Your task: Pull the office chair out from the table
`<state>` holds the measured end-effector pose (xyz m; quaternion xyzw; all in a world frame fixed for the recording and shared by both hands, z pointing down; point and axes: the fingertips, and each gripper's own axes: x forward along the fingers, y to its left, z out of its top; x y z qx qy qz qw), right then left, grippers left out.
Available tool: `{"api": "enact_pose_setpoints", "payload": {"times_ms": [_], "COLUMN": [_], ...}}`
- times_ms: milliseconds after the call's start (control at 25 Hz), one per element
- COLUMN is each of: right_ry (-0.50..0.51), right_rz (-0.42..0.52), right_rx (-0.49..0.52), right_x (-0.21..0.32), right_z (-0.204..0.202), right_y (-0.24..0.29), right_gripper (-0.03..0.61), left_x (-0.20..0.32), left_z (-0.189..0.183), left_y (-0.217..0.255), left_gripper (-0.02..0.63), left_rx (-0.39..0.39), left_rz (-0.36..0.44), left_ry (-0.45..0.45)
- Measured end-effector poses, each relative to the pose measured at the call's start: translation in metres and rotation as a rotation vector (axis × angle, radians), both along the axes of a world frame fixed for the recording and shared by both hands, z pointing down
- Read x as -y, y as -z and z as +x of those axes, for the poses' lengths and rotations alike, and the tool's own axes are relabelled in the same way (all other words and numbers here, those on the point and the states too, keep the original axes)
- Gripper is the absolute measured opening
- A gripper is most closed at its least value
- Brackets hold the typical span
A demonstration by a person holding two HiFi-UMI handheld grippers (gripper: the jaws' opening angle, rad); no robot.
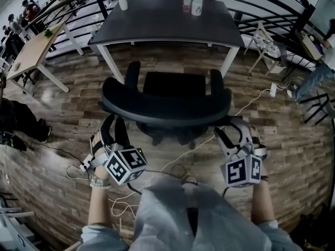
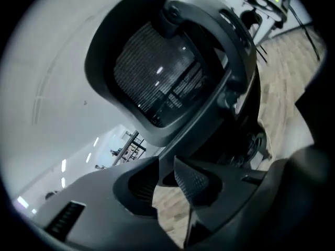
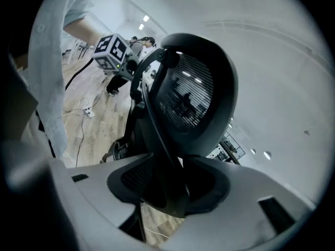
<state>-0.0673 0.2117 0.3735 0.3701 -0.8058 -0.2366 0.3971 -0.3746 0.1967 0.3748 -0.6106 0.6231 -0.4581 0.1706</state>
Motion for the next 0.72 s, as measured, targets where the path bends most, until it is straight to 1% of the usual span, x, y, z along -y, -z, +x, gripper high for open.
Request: {"api": "enact_pose_setpoints", "payload": {"times_ms": [80,160,240,280,320,400,480,560,640,720], "right_ry": [-0.012,-0.027,-0.059,-0.079,-0.096,-0.12,-0.137,-0.153,-0.171,-0.186], "right_rz": [-0.011,-0.021,-0.037,-0.045,-0.053,-0.081,-0.119,-0.148,-0.169,-0.19], "right_rx": [0.075,0.15,0.224,0.26,0.301,0.393,0.473,0.533,0.58,0.607], "right_x": [-0.006,-0.012,-0.018,-0.02,-0.022,-0.026,-0.029,-0.032,-0.035,-0.039], "right_z": [-0.004,-0.01,-0.015,-0.017,-0.02,-0.026,-0.03,-0.033,-0.035,-0.036], "right_y": [0.008,0.015,0.02,0.022,0.023,0.025,0.025,0.025,0.024,0.022], "right_gripper": [0.173,0.147,0.1,0.075,0.045,0.007,0.006,0.006,0.005,0.005], "left_x": [-0.007,-0.014,-0.022,-0.025,-0.028,-0.033,-0.037,-0.042,-0.047,-0.051], "left_z": [0.012,0.025,0.037,0.042,0.047,0.054,0.063,0.071,0.079,0.089], "left_y": [0.003,0.006,0.007,0.007,0.006,0.003,0.001,0.0,0.001,0.003], "left_gripper": [0.101,0.058,0.039,0.007,0.006,0.006,0.006,0.006,0.006,0.006], "left_rx": [-0.111,-0.219,-0.306,-0.338,-0.359,-0.388,-0.425,-0.474,-0.527,-0.575], "left_rz": [0.0,-0.002,-0.007,-0.014,-0.023,-0.038,-0.054,-0.065,-0.072,-0.085], "left_ry": [-0.002,-0.004,-0.007,-0.01,-0.014,-0.02,-0.032,-0.044,-0.051,-0.07]}}
